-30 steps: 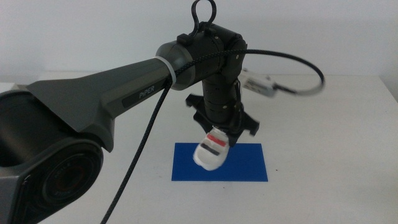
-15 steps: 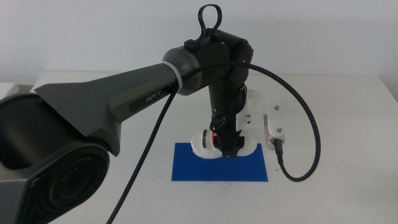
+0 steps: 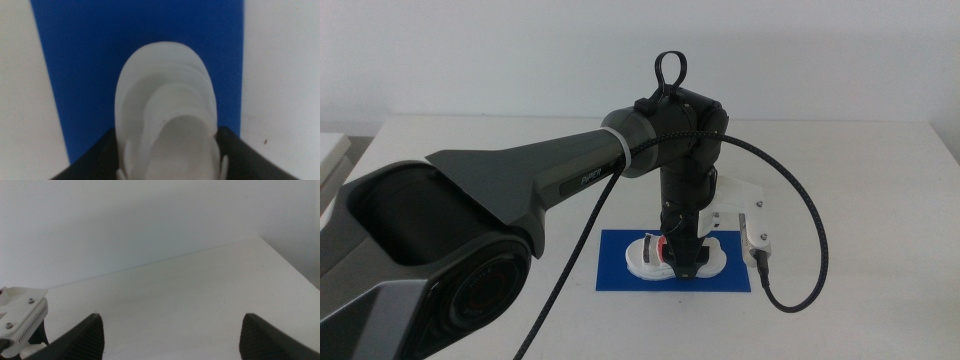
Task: Use one arm to grab the shoe from the table and place it on the mat.
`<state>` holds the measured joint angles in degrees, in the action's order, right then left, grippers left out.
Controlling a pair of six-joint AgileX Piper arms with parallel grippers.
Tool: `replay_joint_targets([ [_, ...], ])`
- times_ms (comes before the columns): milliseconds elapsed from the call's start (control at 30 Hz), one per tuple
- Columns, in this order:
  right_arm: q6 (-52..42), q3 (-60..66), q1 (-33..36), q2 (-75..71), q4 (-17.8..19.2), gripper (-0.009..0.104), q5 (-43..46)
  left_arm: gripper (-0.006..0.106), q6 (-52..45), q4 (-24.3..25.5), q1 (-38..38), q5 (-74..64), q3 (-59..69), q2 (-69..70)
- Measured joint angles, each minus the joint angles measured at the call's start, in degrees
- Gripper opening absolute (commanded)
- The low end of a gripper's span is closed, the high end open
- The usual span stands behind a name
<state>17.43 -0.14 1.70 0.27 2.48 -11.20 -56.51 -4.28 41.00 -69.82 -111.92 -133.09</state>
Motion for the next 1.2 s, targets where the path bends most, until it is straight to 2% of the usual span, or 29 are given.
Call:
replay_joint_targets([
  [33,0.0,0.0,0.0,0.0,0.0,0.079,0.0,0.009,0.0,0.1,0.0,0.0,0.0,0.0],
  [167,0.0,0.0,0.0,0.0,0.0,0.079,0.0,0.033,0.1,0.6,0.0,0.0,0.0,0.0],
  [200,0.0,0.0,0.0,0.0,0.0,0.079,0.0,0.07,0.1,0.6,0.0,0.0,0.0,0.0],
  [300,0.0,0.0,0.0,0.0,0.0,0.079,0.0,0.094,0.4,1.2,0.0,0.0,0.0,-0.3],
  [467,0.0,0.0,0.0,0.0,0.0,0.079,0.0,0.094,1.2,2.7,0.0,0.0,0.0,-0.6],
  [733,0.0,0.0,0.0,0.0,0.0,0.079,0.0,0.094,7.5,8.4,0.0,0.0,0.0,1.6],
  [833,0.0,0.0,0.0,0.0,0.0,0.079,0.0,0.094,8.2,7.7,0.0,0.0,0.0,4.7],
  [967,0.0,0.0,0.0,0.0,0.0,0.079,0.0,0.094,8.8,4.3,0.0,0.0,0.0,9.8],
  [1067,0.0,0.0,0.0,0.0,0.0,0.079,0.0,0.094,11.9,2.2,0.0,0.0,0.0,14.3],
  [1200,0.0,0.0,0.0,0.0,0.0,0.079,0.0,0.094,16.8,2.1,0.0,-0.1,0.0,22.2],
])
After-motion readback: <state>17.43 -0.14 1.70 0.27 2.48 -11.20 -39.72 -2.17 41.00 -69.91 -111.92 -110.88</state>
